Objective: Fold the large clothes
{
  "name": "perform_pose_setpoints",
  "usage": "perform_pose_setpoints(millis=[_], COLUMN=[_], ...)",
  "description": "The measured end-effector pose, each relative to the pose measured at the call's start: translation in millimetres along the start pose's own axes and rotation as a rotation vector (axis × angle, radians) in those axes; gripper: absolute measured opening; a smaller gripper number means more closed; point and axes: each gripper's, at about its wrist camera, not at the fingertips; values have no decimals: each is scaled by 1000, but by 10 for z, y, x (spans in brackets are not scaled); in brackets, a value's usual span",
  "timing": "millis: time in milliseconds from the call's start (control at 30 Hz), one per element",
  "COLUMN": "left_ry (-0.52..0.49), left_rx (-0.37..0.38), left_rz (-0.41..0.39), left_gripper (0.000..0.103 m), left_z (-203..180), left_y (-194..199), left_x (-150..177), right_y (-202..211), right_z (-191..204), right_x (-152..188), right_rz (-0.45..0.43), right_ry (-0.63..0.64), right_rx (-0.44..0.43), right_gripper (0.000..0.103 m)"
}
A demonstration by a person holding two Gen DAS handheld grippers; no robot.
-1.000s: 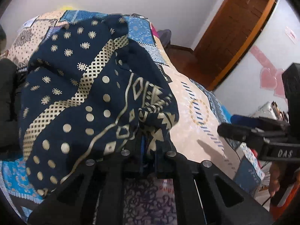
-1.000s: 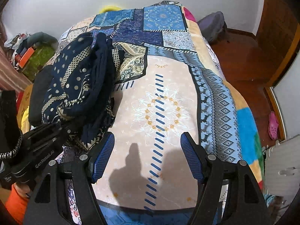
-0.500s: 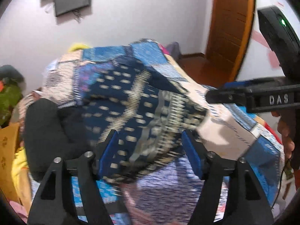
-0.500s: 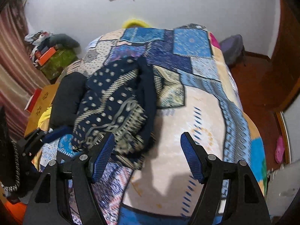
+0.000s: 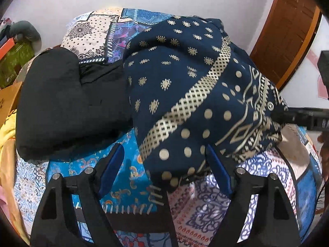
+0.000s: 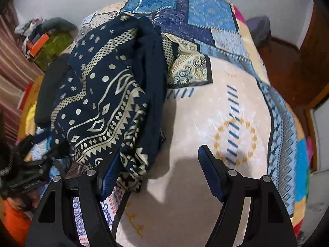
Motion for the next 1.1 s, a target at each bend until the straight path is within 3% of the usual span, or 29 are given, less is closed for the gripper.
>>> perform_pose_setpoints(millis=[133,333,500,633,800,1000,1100], left_ry=[-6,51,142,195,295,426,430], left_rx=[3,-44,16,112,270,458,464], left_rz=[-21,-136,-158,-112,37,133,138], left_gripper=[81,81,81,81,81,81,82], left_z=[15,156,401,525,638,734,692], left_y=[162,505,480,297,-154,-552,-615], left_x=[-22,-241,-531,-665,-730,-673,-694], right_y=[158,390,303,117,-193,-397,-487], right_z=[0,153,231,284,187,-135,-207], right_x=[-57,-198,-405,-495,-550,-609,-666], right_rz=[-26,-117,-119,-90,-28,49,73], right_ry=[-2,72,73,80,61,-80,-134], right_rx=[-10,9,-42,-87,-66,-229,-294], right_gripper=[70,70,70,70,70,74,74])
Point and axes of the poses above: each gripper's, at about its wrist camera, not at the fingertips, and y roughly against the way its jaws point, z to its left, x to its underside, and after that the axes turned 1 degree about -x, right-handed
